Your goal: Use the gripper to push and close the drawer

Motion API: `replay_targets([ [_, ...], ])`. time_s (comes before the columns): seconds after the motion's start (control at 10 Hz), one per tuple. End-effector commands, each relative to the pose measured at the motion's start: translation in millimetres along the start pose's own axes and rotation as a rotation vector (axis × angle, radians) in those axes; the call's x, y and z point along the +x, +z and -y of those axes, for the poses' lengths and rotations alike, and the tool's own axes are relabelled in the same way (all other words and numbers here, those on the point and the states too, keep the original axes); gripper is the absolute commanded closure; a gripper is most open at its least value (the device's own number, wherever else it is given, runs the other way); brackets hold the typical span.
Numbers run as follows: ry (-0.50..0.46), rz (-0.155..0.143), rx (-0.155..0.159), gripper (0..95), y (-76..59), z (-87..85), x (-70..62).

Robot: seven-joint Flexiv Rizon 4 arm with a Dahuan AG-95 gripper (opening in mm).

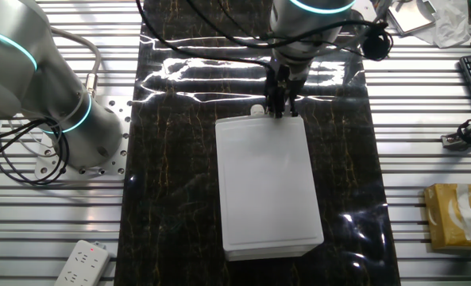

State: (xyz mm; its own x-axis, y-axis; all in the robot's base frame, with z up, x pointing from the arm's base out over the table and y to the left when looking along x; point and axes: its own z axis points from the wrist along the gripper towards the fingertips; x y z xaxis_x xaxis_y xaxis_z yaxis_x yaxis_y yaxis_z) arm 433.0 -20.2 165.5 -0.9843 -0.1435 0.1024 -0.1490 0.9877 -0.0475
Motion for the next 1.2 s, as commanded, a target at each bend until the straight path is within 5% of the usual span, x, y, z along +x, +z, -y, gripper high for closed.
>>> replay_targets([
  [0.1, -0.007, 0.001, -0.001, 95.0, -1.7, 3.3, 2.3],
  [0.6, -0.022, 0.002, -0.004, 95.0, -2.3, 9.0, 4.5],
  [0.9, -0.012, 0.002, -0.053, 95.0, -8.7, 3.6, -2.2],
  [1.2, 0.026, -0.01, -0.088, 95.0, -18.0, -20.4, -10.4],
])
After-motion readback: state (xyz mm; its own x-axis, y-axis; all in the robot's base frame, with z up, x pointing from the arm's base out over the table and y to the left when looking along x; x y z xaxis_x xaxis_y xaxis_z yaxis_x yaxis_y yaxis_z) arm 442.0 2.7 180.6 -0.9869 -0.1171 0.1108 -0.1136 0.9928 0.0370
